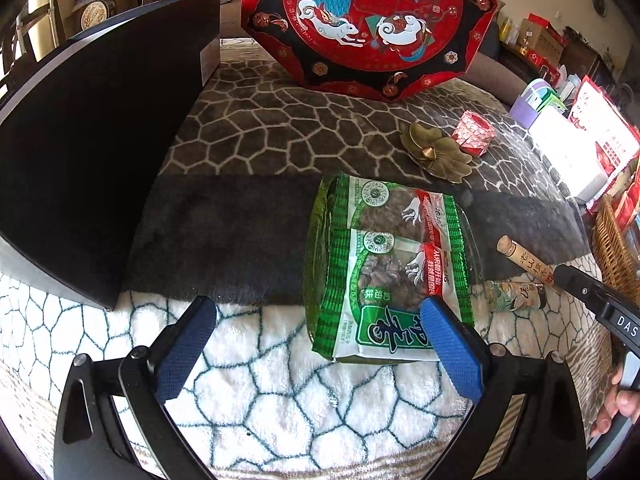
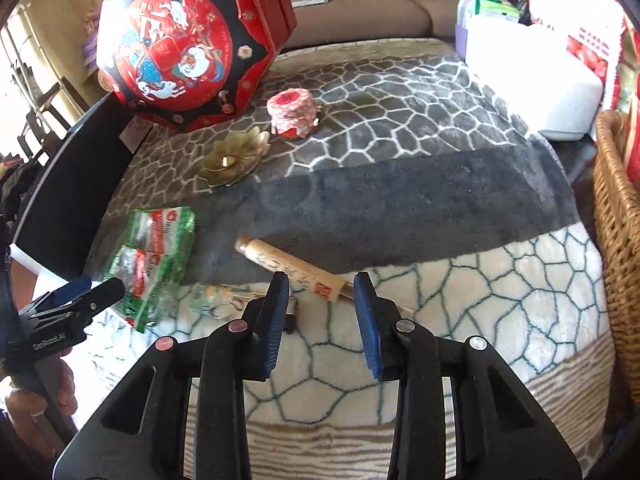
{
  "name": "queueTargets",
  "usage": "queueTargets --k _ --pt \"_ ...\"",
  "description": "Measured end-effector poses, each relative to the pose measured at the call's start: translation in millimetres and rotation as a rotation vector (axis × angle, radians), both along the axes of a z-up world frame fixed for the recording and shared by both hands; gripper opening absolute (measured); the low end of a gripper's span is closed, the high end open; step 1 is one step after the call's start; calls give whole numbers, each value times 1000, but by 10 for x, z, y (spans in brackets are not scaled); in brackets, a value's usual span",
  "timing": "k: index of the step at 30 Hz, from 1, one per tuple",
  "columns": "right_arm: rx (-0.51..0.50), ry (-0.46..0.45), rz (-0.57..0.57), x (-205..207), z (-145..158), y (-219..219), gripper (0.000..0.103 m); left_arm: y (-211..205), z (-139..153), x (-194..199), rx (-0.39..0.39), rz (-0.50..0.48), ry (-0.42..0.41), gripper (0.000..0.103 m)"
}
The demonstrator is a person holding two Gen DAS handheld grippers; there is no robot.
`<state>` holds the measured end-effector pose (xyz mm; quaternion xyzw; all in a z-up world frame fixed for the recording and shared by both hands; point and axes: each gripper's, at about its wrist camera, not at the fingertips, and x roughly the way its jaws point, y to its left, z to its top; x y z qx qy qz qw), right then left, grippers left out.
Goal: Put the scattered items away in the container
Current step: 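Move both tools toward the two green snack packets on the blanket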
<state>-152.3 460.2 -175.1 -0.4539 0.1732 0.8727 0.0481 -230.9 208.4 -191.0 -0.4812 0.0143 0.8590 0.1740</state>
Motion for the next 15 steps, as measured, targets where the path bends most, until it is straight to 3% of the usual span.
queueTargets --k 3,6,9,15 --pt "-81 68 50 -67 137 -204 33 -108 84 -24 35 21 17 102" --pt "-145 52 98 -243 93 -443 33 -164 63 -76 63 43 -9 102" --pt "-117 15 118 -400 -47 -637 32 -164 -28 -94 74 47 -41 96" --pt "-123 -26 150 -527 -269 -822 23 -164 -97 -36 89 52 -15 99"
